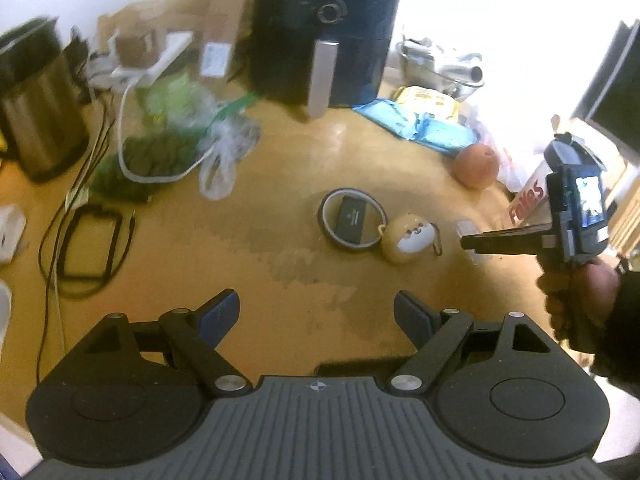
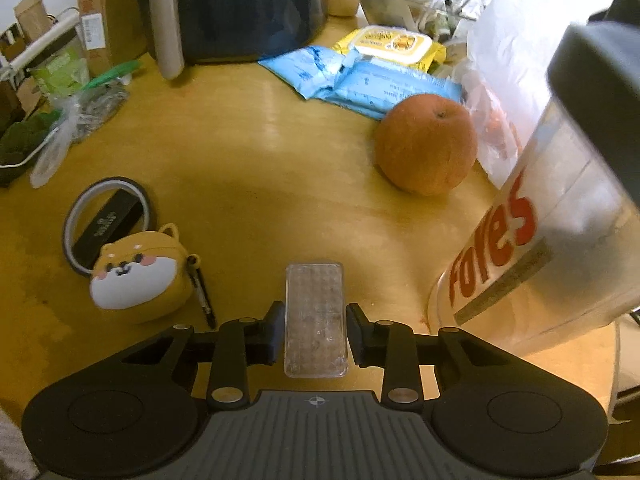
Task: Organize rigid objects
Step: 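Lift the clear case with the right tool while the left tool approaches the ring-shaped black case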
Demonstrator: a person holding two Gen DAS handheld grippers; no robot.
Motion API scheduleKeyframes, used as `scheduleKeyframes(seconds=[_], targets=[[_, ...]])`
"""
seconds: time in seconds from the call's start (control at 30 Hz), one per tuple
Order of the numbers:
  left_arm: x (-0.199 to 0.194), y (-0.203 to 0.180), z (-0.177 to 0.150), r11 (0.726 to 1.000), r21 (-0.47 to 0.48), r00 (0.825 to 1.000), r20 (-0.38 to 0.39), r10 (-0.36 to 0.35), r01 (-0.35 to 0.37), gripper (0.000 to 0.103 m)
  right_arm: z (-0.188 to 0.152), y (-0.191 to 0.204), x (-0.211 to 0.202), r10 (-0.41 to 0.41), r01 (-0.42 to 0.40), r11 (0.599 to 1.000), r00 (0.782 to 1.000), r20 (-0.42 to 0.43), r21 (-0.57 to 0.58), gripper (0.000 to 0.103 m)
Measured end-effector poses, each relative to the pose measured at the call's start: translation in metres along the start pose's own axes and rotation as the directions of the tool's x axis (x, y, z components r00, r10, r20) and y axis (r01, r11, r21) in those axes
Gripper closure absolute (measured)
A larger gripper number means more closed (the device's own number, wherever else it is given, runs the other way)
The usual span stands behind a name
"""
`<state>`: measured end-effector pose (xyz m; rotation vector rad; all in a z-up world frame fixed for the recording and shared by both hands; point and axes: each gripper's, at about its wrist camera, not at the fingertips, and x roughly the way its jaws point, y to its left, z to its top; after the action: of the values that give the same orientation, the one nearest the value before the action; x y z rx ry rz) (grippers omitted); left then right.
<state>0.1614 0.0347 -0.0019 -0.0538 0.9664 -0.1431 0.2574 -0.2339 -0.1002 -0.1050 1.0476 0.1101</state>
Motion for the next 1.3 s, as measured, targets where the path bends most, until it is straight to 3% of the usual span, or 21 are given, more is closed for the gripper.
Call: scheduleKeyframes(seconds=[0.47, 0.9, 1.3], targets=[[0.041, -0.012, 0.017, 0.988, 0.157, 1.000, 0.018, 0.003, -0.006, 0.018, -0.016, -0.026, -0.070, 0.085, -0.090, 0.990, 0.995, 0.044, 0.108, 0.068], [0.096, -0.007, 0.034, 0.983, 0.181, 0.999, 0.012, 0.041, -0.043, 0.020, -0.046, -0.041, -0.108, 0.091, -0.105, 0.970, 0.993, 0.073, 0.221, 0.068], [0.152, -0.013, 0.052, 0.980, 0.173, 0.995, 0.009, 0.096, -0.096, 0.053, -0.071, -0.053, -0.132, 0.057, -0.081, 0.951, 0.994, 0.088, 0.299, 0.068]])
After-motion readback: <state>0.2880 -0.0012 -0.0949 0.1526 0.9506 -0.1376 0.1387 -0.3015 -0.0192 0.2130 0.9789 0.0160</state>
